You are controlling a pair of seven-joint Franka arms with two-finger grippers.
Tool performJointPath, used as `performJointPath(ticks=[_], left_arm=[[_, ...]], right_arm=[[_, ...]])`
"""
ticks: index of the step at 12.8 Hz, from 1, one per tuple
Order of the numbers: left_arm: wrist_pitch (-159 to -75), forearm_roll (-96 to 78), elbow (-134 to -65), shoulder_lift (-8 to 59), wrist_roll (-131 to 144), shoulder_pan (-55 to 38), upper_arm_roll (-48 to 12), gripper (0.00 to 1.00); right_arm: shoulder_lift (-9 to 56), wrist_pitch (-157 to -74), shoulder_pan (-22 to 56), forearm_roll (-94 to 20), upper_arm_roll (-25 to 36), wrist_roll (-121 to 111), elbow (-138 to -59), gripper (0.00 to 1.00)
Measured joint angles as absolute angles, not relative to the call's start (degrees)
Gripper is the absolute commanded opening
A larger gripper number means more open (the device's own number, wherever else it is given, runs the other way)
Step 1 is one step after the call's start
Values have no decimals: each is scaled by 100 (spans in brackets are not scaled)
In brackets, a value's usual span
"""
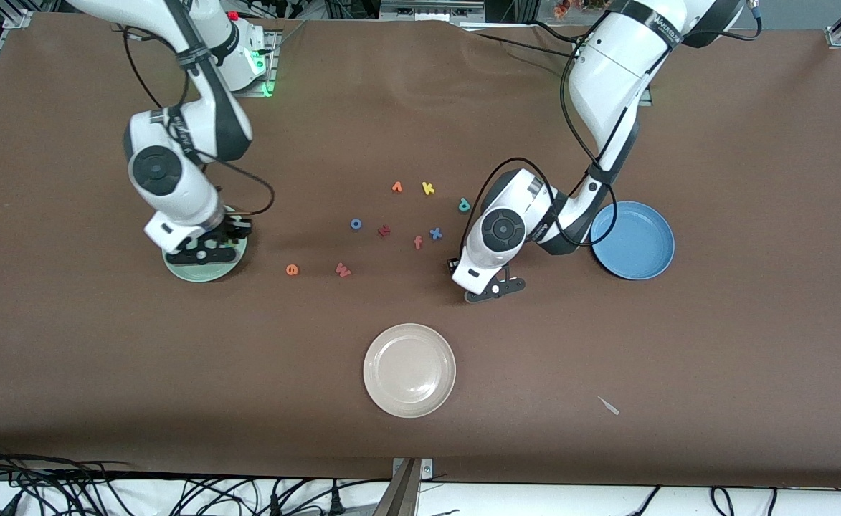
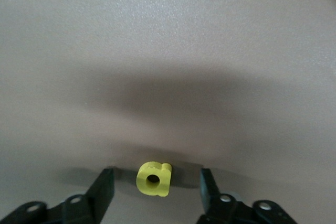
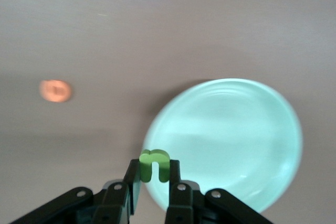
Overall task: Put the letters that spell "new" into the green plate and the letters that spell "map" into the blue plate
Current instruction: 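Place the green n on the green plate while the left gripper grasps yellow a, then drop the yellow a on the blue plate while the right gripper grasps pink M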
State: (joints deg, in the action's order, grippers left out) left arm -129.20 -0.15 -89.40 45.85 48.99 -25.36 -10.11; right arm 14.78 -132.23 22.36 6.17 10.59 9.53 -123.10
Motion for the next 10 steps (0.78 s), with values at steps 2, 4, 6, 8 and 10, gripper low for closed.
performJointPath(ticks=[2, 4, 6, 8, 10], left_arm=[[-12920, -15, -8939, 4587, 4899, -2537, -1010, 49], [-12920, -15, -8929, 4588, 4896, -2539, -1010, 44], [-12920, -14, -8924, 4587, 4896, -2546, -1009, 37], [-12919, -14, -8916, 4584, 4896, -2558, -1007, 34], [-12916, -14, -8913, 4583, 4896, -2561, -1005, 30]], right_arm=[[1524, -13701, 2220, 617, 1296, 719, -12703, 4], [1628, -14513, 2220, 618, 1352, 681, -13275, 23], [1735, -14828, 2220, 617, 1371, 681, -13531, 73], [1747, -14843, 2220, 617, 1375, 689, -13534, 100], [1684, -14854, 2226, 617, 1370, 688, -13465, 100]])
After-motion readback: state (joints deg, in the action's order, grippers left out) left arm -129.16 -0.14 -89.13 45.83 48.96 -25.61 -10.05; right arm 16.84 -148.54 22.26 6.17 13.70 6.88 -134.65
